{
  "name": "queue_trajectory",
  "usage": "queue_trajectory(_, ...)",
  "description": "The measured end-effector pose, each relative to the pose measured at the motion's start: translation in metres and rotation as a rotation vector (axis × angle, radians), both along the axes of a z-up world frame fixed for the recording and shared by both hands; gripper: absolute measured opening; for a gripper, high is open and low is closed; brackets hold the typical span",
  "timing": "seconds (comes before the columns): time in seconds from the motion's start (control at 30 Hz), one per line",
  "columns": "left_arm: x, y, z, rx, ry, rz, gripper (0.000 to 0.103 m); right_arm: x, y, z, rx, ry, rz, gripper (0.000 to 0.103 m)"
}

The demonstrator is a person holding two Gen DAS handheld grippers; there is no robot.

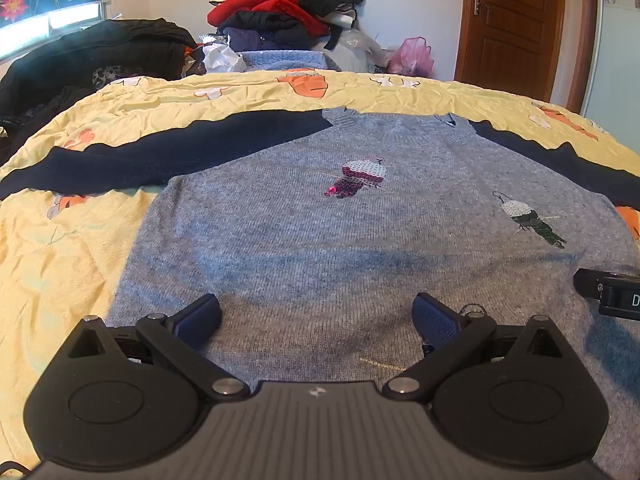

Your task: Fold small clothes

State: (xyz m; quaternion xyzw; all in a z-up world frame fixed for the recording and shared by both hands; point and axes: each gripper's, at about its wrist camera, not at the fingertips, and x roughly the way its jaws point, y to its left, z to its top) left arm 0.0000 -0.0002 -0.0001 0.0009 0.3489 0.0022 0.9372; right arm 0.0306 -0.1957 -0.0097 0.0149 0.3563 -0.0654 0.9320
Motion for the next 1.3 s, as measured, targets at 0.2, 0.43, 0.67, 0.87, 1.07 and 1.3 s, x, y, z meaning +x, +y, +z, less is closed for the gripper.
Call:
queue_trajectory(0.2, 0.0, 0.0, 0.0, -0.001, 0.0, 0.0, 0.103, -0.001, 0.0, 0.0, -0.001, 0.001, 0.0, 0.103)
queue_trajectory(0.43, 0.0, 0.0, 0.0, -0.001, -0.001, 0.0, 0.103, -0.001, -0.001, 0.0, -0.001, 0.004, 0.01, 0.103)
queue_trajectory(0.67, -0.004, -0.001, 0.0, 0.004, -0.005, 0.011, 0.103, -0.001, 0.0, 0.0, -0.001, 0.005, 0.011, 0.103)
queue_trajectory(0.87, -0.005, 0.0, 0.0, 0.003, -0.008, 0.01, 0.103, 0.008, -0.021, 0.011, 0.102, 0.005, 0.102, 0.103)
queue_trajectory(1.07, -0.006, 0.0, -0.001, 0.007, -0.008, 0.012, 0.103, 0.025, -0.113, 0.043, 0.34, -0.155, 0.028, 0.103)
queue_trajectory(1.3, -0.003, -0.002, 0.0, 0.008, -0.005, 0.007, 0.103, 0.032, -0.288, 0.041, 0.652, -0.341, -0.394, 0.099)
